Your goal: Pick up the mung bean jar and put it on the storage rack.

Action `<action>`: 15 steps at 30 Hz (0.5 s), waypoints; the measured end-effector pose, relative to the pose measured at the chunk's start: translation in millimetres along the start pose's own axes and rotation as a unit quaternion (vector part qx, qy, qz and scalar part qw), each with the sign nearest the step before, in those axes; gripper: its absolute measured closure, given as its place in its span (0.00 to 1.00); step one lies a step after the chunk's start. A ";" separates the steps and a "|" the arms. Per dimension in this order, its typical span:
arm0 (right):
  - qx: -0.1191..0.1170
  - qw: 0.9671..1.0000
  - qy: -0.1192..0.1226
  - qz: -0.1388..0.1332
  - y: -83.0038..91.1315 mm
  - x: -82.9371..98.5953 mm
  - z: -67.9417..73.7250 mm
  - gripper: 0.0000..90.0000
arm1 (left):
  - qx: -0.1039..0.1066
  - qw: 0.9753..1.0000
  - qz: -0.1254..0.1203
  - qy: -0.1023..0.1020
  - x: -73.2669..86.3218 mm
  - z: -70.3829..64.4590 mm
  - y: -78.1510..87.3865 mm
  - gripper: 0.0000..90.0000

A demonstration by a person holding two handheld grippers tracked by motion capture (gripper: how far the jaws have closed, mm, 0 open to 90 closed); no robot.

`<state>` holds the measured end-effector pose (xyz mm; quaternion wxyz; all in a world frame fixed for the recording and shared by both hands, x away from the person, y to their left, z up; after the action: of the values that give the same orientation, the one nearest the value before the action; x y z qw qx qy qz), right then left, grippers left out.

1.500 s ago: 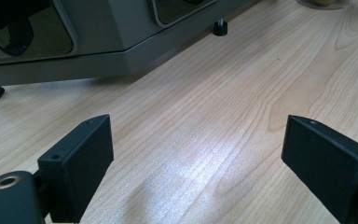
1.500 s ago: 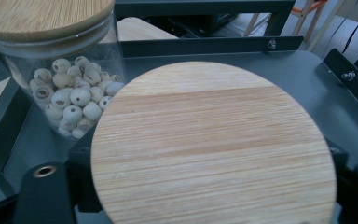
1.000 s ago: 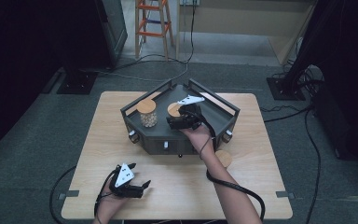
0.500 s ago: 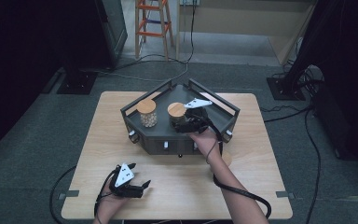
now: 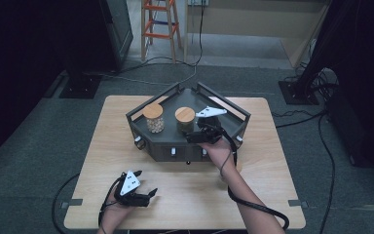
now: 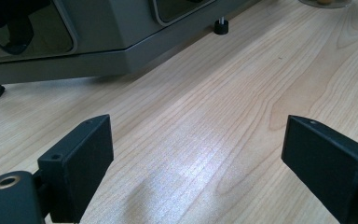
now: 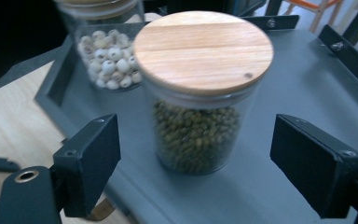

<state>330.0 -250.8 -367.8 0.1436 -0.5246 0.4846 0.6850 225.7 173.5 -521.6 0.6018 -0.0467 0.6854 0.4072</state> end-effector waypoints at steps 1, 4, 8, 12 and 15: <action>0.000 1.000 0.004 -0.001 1.8 0.9 1.1 0.18 | 0.000 1.000 0.000 0.000 0.0 0.1 0.0 0.10; 0.000 1.000 0.012 -0.005 7.1 4.7 3.1 0.18 | 0.000 1.000 0.001 0.000 -0.3 0.0 -0.2 0.10; -0.004 1.000 0.009 -0.009 12.5 10.2 2.6 0.18 | -0.001 1.000 0.000 -0.001 -0.1 -0.6 -0.1 0.10; -0.013 1.000 0.012 -0.015 18.1 14.3 1.7 0.18 | -0.001 1.000 -0.002 0.003 0.5 0.2 0.3 0.10; -0.021 0.999 0.025 -0.016 18.6 18.0 0.1 0.18 | 0.000 1.000 -0.004 0.009 1.5 1.0 1.5 0.10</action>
<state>309.4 -265.4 -373.7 0.1307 -0.5523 0.4651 0.6793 225.2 175.7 -522.1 0.5975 -0.0533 0.6906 0.4041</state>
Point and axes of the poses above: each handheld gripper's, and its own axes: y roughly backward along the jaws, x roughly out of its underside, z roughly to its left, the point moved 4 cm from there along -y, roughly forward along the jaws, and after that the axes turned 4 degrees about x, right-handed, at the moved point
